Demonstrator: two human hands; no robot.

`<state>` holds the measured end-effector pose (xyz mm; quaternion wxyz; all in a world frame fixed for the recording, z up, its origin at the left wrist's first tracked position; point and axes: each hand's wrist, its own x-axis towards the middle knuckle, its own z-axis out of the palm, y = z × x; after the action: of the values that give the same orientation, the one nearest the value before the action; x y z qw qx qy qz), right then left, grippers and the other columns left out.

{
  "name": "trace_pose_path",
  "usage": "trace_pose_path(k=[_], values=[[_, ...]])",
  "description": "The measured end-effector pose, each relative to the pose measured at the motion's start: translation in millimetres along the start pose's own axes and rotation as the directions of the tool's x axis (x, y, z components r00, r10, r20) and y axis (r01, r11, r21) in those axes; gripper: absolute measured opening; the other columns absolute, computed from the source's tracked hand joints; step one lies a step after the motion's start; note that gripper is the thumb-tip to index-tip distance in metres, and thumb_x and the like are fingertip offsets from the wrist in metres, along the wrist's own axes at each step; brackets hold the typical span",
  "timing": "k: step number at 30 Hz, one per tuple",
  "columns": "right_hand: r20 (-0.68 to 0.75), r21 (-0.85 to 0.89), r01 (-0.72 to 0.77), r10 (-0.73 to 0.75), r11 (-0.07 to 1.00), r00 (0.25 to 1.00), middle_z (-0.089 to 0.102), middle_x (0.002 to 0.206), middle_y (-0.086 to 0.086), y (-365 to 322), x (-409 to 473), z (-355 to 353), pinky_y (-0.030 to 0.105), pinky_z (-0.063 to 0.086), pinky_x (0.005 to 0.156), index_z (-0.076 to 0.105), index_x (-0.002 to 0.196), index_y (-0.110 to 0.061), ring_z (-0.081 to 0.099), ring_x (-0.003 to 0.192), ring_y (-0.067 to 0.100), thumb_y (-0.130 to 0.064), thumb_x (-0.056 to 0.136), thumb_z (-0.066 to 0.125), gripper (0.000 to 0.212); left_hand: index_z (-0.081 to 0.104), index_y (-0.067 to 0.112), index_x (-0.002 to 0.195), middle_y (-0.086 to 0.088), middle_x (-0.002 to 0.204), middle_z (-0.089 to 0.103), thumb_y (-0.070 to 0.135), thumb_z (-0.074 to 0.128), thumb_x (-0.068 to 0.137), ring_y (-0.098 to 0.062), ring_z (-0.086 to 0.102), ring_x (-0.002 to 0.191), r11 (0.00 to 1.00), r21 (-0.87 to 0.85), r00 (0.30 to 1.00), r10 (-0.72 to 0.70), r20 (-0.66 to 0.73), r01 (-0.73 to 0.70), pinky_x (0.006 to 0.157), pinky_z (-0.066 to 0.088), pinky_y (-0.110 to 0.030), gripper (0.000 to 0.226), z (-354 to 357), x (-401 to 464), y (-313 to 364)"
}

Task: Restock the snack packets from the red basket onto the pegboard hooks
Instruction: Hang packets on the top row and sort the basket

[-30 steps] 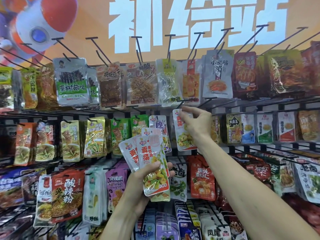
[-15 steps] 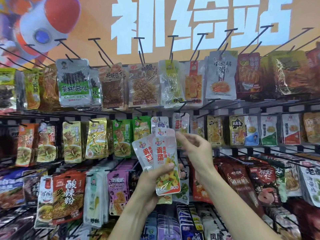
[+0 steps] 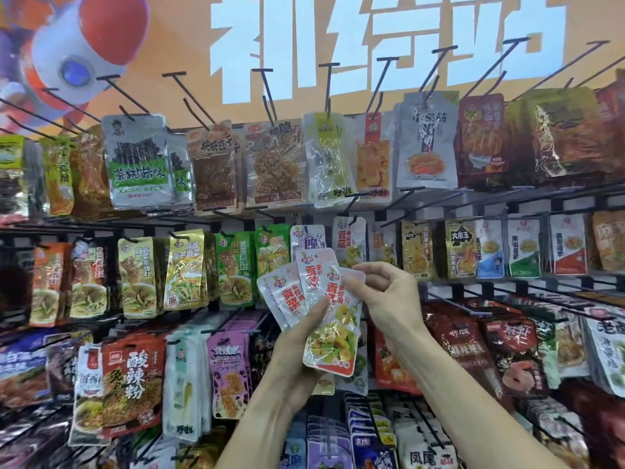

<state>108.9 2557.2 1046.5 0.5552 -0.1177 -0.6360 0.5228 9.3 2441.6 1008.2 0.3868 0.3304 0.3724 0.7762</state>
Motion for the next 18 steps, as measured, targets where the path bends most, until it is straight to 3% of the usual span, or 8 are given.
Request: trace_pose_path(k=[3,6,9,12,15,18], values=[[-0.044,0.041,0.007,-0.005,0.999,0.999,0.08,0.092,0.003,-0.9,1.7,1.7,0.03,0.063,0.066,0.066,0.109,-0.007,0.078,0.081,0.019,-0.009,0.088,0.082,0.026,0.079,0.007,0.114,-0.013,0.103,0.078,0.037,0.085,0.076,-0.021,0.069,0.068,0.999,-0.022,0.999,-0.035,-0.006,0.034,0.057,0.053,-0.029,0.049,-2.3,2.9,1.3],[-0.171,-0.044,0.082,-0.089,0.996,0.981,0.079,0.091,0.002,3.4,5.3,4.5,0.037,0.062,0.068,0.058,0.108,-0.02,0.077,0.079,0.016,-0.019,0.087,0.084,0.033,0.075,0.006,0.107,-0.007,0.08,0.071,0.029,0.087,0.068,-0.01,0.054,0.044,0.999,-0.017,0.997,-0.034,-0.066,0.033,0.033,0.035,-0.016,0.047,0.2,4.6,1.5],[-0.214,-0.045,0.092,-0.1,0.995,0.972,0.076,0.1,0.0,7.1,7.2,13.2,0.044,0.063,0.077,0.063,0.102,-0.026,0.075,0.086,0.017,-0.029,0.083,0.088,0.032,0.077,0.008,0.108,-0.006,0.083,0.074,0.026,0.085,0.071,-0.011,0.058,0.047,1.0,-0.01,0.994,0.009,-0.107,-0.01,0.033,0.036,-0.016,0.041,9.6,5.6,1.7],[-0.144,0.033,0.083,-0.078,0.996,0.986,0.075,0.111,-0.005,2.2,18.4,18.3,0.049,0.058,0.098,0.073,0.107,-0.024,0.072,0.107,0.017,-0.019,0.083,0.088,0.029,0.078,0.011,0.104,-0.003,0.083,0.076,0.026,0.083,0.073,-0.011,0.059,0.049,0.999,-0.016,0.991,0.041,-0.128,-0.044,0.034,0.036,-0.017,0.034,15.4,7.1,6.2],[-0.17,-0.006,0.163,-0.162,0.987,0.972,0.073,0.115,-0.009,-15.3,41.3,12.5,0.04,0.054,0.105,0.073,0.116,-0.021,0.067,0.112,0.008,-0.011,0.085,0.084,0.035,0.081,0.011,0.097,-0.006,0.089,0.077,0.028,0.085,0.067,-0.013,0.06,0.051,0.999,-0.02,0.99,0.04,-0.138,-0.043,0.033,0.035,-0.017,0.035,11.8,9.5,10.0],[-0.173,-0.136,0.222,-0.244,0.965,0.954,0.073,0.115,-0.013,-29.6,62.6,8.8,0.035,0.054,0.104,0.074,0.12,-0.022,0.065,0.112,0.003,-0.017,0.083,0.087,0.039,0.083,0.01,0.093,-0.01,0.089,0.075,0.033,0.088,0.064,-0.016,0.061,0.053,0.997,0.04,0.987,0.067,-0.143,-0.062,0.033,0.035,-0.019,0.038,4.6,12.0,9.4]])
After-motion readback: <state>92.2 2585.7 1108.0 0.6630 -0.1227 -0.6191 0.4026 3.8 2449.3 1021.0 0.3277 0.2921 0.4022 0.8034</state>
